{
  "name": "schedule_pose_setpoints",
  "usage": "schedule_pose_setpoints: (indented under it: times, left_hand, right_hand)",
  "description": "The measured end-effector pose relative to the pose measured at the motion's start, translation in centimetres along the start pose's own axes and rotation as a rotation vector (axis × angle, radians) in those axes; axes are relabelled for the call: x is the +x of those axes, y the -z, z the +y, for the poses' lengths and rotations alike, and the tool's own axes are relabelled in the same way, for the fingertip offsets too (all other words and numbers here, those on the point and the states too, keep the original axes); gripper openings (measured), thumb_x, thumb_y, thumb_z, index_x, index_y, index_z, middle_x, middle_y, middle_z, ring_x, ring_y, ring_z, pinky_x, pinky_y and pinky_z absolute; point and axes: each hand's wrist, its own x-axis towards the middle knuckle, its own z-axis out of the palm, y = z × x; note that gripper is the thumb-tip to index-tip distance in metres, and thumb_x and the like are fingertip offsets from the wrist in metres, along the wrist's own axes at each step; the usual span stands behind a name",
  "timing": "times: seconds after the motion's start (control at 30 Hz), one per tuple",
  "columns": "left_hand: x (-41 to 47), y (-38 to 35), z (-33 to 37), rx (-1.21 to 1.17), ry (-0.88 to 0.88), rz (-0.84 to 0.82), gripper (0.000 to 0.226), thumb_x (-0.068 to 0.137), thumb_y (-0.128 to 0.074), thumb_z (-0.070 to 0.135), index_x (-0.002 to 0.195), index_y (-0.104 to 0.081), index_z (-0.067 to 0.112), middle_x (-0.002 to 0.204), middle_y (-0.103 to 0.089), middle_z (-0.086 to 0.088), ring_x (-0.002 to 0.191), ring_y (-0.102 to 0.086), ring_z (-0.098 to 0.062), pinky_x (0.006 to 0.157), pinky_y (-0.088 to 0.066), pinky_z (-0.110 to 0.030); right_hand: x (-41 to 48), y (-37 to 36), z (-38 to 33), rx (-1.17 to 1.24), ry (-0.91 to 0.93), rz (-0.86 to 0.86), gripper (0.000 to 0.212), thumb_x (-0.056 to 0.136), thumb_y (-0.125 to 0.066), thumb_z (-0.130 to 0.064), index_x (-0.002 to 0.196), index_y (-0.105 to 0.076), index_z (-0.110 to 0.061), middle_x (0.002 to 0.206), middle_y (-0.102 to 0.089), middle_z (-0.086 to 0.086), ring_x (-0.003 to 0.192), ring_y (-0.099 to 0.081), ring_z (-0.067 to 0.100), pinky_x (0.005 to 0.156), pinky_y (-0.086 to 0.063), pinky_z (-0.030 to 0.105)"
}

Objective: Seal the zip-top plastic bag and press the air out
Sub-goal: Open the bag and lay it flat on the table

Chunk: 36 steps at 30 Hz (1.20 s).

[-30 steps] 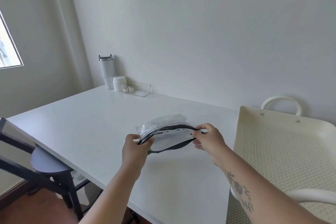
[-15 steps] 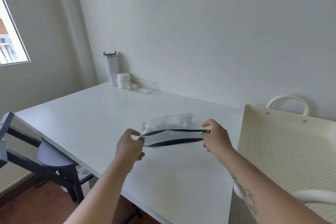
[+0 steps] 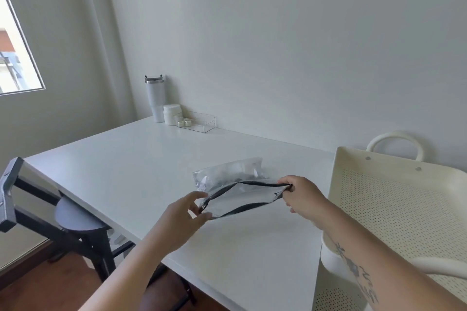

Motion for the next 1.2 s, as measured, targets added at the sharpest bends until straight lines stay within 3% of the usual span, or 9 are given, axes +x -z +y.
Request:
schedule_pose_setpoints:
  times: [0.13,0.23,0.37,0.53,0.67,0.8,1.0,1.1,1.2]
  left_hand:
    - [-0.2,-0.6,-1.1,0.112,-0.073,0.005,0.058,0.073,-0.078,0.048,0.122,-0.046,0.053,0.098,-0.056,0.016,0.082,-0.057,-0.005,0.069,-0.046,-0.019]
    - [-0.2,-1.0,-1.1,0.258,-0.158,0.125,0.041,0.08,-0.072,0.047,0.115,-0.052,0.05,0.1,-0.049,0.017,0.094,-0.05,-0.006,0.071,-0.048,-0.025]
    - [0.0,-1.0,-1.1,0.254,-0.281,0.21,0.025,0.085,-0.069,0.037,0.109,-0.063,0.038,0.116,-0.054,0.022,0.108,-0.05,-0.002,0.082,-0.045,-0.022]
    - [0.9,0.3,0.1,0.068,-0.257,0.373,0.017,0.089,-0.065,0.03,0.106,-0.068,0.035,0.102,-0.066,0.022,0.096,-0.059,-0.001,0.083,-0.05,-0.026]
    - [1.9,2.0,1.3,0.057,-0.262,0.4,0.016,0.09,-0.065,0.031,0.105,-0.066,0.035,0.098,-0.064,0.026,0.099,-0.058,-0.003,0.086,-0.047,-0.027]
    - [1.9,2.9,3.2,0.192,-0.32,0.421,0.051,0.073,-0.072,0.057,0.116,-0.062,0.032,0.109,-0.061,0.024,0.108,-0.051,-0.006,0.092,-0.039,-0.028]
    - [2.3,1.4,8.4,0.489,-0.524,0.419,0.062,0.072,-0.078,0.051,0.124,-0.061,0.021,0.12,-0.066,0.006,0.118,-0.051,-0.026,0.101,-0.035,-0.043]
    - [3.2,0.4,10.5,0.543,-0.513,0.295,0.053,0.079,-0.072,0.049,0.126,-0.059,0.026,0.118,-0.067,0.01,0.117,-0.05,-0.021,0.102,-0.029,-0.04]
    - [3.7,-0.3,11.1,0.522,-0.525,0.247,0.03,0.086,-0.066,0.044,0.112,-0.064,0.029,0.102,-0.069,0.012,0.103,-0.052,-0.018,0.092,-0.036,-0.035]
  right_hand:
    - [-0.2,0.0,0.8,-0.246,0.092,-0.053,0.041,0.086,-0.054,-0.005,0.122,-0.06,-0.022,0.104,-0.057,0.002,0.082,-0.055,0.019,0.061,-0.044,0.024]
    - [-0.1,0.0,1.1,-0.379,0.145,-0.024,0.036,0.089,-0.055,-0.007,0.121,-0.062,-0.022,0.106,-0.056,0.004,0.09,-0.058,0.023,0.076,-0.047,0.032]
    - [0.1,0.0,1.1,-0.374,0.201,0.061,0.025,0.093,-0.053,-0.009,0.107,-0.069,-0.022,0.097,-0.057,0.003,0.083,-0.059,0.023,0.074,-0.048,0.034]
    - [0.3,1.0,0.5,-0.212,0.307,0.165,0.012,0.092,-0.061,-0.016,0.095,-0.069,-0.025,0.087,-0.06,-0.003,0.073,-0.058,0.008,0.06,-0.041,0.022]
    - [0.5,1.5,-0.3,-0.195,0.387,0.244,0.004,0.092,-0.065,-0.024,0.091,-0.069,-0.025,0.09,-0.05,-0.005,0.078,-0.055,0.008,0.065,-0.044,0.024]
    - [0.6,1.5,-1.2,-0.201,0.476,0.261,0.003,0.09,-0.068,-0.021,0.088,-0.07,-0.02,0.094,-0.051,-0.009,0.088,-0.051,0.012,0.068,-0.039,0.017]
    - [0.4,1.1,-2.4,-0.197,0.529,0.206,0.007,0.09,-0.066,-0.02,0.085,-0.07,-0.021,0.084,-0.06,-0.007,0.078,-0.058,0.014,0.07,-0.05,0.038]
    - [-0.1,0.9,-2.5,-0.202,0.556,0.172,0.009,0.093,-0.063,-0.021,0.088,-0.07,-0.025,0.084,-0.061,-0.008,0.076,-0.059,0.012,0.068,-0.051,0.037]
    - [-0.4,0.9,-2.4,-0.215,0.556,0.166,0.011,0.094,-0.06,-0.02,0.091,-0.07,-0.024,0.083,-0.063,-0.008,0.074,-0.058,0.011,0.068,-0.051,0.037]
